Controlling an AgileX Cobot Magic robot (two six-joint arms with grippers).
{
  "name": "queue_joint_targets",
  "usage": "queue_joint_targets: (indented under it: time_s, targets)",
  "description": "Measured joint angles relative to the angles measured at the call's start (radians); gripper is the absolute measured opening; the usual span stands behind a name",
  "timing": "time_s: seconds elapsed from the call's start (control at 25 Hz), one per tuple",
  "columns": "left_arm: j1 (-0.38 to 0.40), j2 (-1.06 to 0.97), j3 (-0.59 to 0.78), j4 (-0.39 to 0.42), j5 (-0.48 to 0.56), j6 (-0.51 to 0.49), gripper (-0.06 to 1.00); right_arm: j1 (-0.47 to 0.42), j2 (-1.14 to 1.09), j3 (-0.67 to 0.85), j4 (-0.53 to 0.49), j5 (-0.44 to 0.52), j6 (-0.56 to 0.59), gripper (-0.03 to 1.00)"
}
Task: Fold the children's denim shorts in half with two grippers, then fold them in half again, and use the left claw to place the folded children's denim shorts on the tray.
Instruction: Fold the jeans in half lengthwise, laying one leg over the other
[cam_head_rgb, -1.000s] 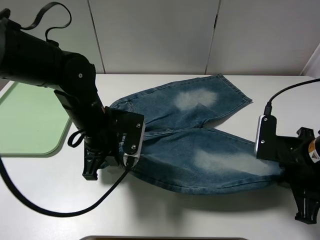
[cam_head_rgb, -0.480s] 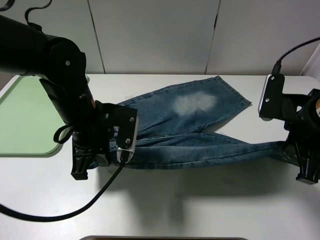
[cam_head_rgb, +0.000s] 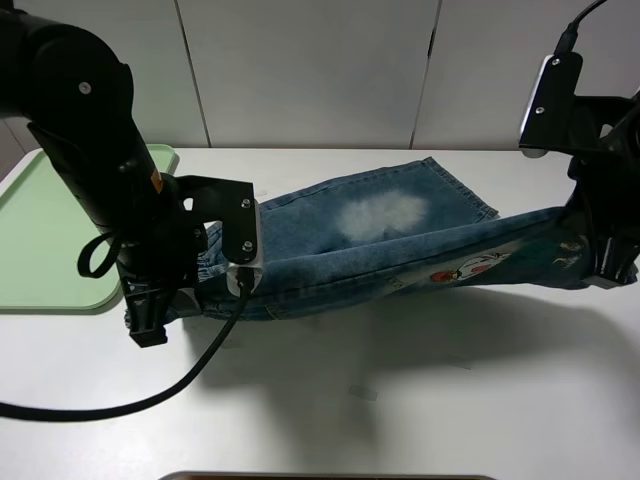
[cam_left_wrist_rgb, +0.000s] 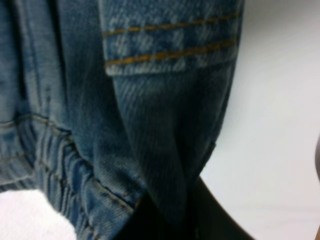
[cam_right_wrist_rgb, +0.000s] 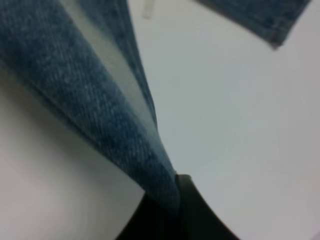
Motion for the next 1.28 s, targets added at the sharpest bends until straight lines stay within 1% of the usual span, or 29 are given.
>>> queue_joint_targets:
  time_s: [0.12, 0.36, 0.52, 0.64, 0.76, 0.92, 1.08, 1.28]
  targets:
    - [0.0, -0.01, 0.0, 0.034, -0.023, -0.07, 0.02, 0.0, 0.0, -0.011, -0.024, -0.032, -0.003, -0.03]
    - [0.0, -0.011, 0.0, 0.185, -0.138, -0.247, 0.02, 0.001, 0.026, -0.013, -0.078, -0.106, -0.004, -0.03]
    - [0.001, -0.011, 0.0, 0.263, -0.187, -0.336, 0.02, 0.001, 0.103, -0.014, -0.117, -0.125, -0.004, -0.03]
    - [0.001, 0.024, 0.0, 0.287, -0.214, -0.378, 0.02, 0.001, 0.161, -0.017, -0.137, -0.145, -0.004, -0.03]
    - [0.001, 0.071, 0.0, 0.292, -0.232, -0.411, 0.02, -0.01, 0.207, -0.052, -0.138, -0.166, -0.004, -0.03]
    - [0.001, 0.113, 0.0, 0.32, -0.27, -0.484, 0.02, -0.04, 0.269, -0.156, -0.126, -0.187, -0.004, -0.03]
    - [0.001, 0.132, 0.0, 0.373, -0.308, -0.543, 0.02, -0.07, 0.349, -0.266, -0.104, -0.201, -0.004, -0.03]
    - [0.001, 0.153, 0.0, 0.397, -0.341, -0.571, 0.02, -0.08, 0.44, -0.372, -0.096, -0.21, -0.024, -0.03]
